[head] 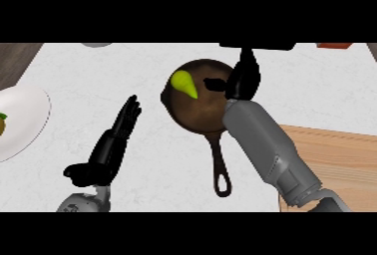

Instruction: Pick the pear from the cutting board and place it in the pan

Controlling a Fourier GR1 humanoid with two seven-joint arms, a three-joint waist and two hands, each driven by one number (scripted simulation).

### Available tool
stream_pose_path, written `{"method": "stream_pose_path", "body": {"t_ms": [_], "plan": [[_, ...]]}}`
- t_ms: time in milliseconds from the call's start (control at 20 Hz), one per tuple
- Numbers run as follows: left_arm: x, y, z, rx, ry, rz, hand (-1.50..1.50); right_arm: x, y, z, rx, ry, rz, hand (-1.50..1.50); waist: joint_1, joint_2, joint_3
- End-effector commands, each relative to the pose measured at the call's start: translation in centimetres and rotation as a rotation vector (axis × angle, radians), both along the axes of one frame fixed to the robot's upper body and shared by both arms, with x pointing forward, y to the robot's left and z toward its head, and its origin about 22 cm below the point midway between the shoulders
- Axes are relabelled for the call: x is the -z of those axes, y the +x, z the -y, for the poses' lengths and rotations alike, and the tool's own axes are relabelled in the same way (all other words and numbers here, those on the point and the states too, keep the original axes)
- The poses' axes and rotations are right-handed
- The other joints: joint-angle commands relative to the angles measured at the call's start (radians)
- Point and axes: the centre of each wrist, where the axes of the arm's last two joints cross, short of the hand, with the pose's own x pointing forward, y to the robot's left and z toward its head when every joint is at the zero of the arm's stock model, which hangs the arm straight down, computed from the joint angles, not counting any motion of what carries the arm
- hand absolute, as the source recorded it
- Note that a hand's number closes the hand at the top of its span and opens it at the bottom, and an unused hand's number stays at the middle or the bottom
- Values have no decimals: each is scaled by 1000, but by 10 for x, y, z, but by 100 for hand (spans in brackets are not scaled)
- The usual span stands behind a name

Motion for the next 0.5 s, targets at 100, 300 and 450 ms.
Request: {"method": "stream_pose_path", "body": {"t_ms": [100,300,450], "plan": [[6,-2,10,-20,1,-8,0,-2,-7,4,30,171,140,-150,-25,-12,-1],[4,-8,-3,-37,1,-15,0,10,-29,18,-34,288,182,-150,-49,-21,-1],[-6,6,-4,-54,-10,-23,0,11,-53,14,-132,379,212,-150,-63,-23,-1]]}}
